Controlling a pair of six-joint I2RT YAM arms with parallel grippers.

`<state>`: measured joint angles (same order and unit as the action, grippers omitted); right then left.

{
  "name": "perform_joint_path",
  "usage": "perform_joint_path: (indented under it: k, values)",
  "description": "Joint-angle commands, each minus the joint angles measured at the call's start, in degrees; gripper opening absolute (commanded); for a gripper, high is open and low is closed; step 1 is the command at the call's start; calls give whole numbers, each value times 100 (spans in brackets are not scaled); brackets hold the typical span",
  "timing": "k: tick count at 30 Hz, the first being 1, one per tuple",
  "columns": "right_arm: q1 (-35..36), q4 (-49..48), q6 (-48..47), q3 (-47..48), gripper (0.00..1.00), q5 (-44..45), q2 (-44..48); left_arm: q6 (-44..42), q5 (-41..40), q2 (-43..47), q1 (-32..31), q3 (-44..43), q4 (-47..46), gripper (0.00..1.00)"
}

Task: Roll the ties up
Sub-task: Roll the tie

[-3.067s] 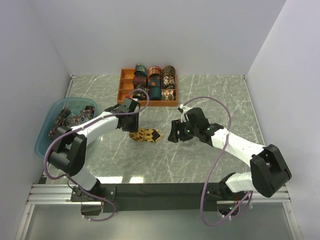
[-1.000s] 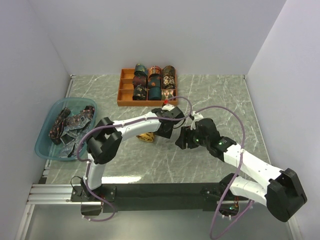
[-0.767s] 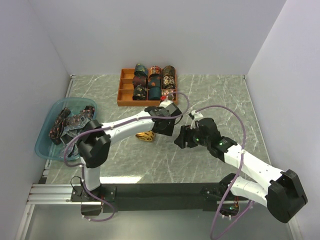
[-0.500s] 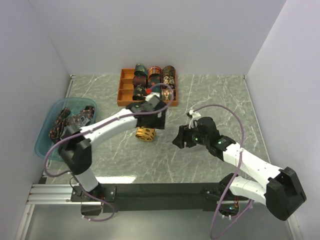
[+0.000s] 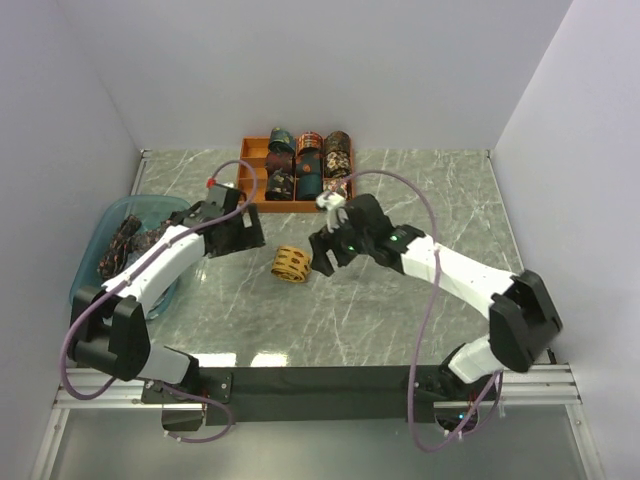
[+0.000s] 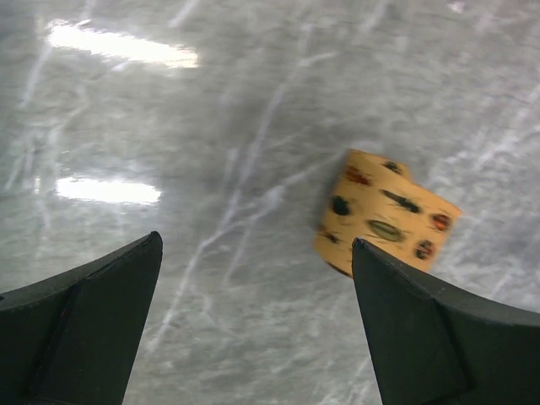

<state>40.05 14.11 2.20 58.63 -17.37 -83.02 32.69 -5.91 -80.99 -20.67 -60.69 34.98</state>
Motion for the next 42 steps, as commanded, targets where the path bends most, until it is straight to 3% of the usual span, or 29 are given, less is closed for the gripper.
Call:
perform_joint_path:
  k: [1, 6, 8, 14, 42]
  values:
    - [213, 407, -887, 876, 84, 31, -563, -307, 345, 285, 422, 389, -378, 99]
    - [354, 715, -1484, 1912, 90, -100, -1556, -412, 416, 400, 871, 760, -764, 100]
    - [372, 961, -1581, 2221, 100, -188, -1830, -474, 302, 348, 924, 856, -835, 99]
    - [468, 1340, -1933, 2995, 100, -109, -2578, -553, 161, 294, 1091, 1032, -1072, 100]
    - [820, 1894, -2434, 3814, 100, 119, -3976, -535, 160, 207, 1144, 1085, -1266, 99]
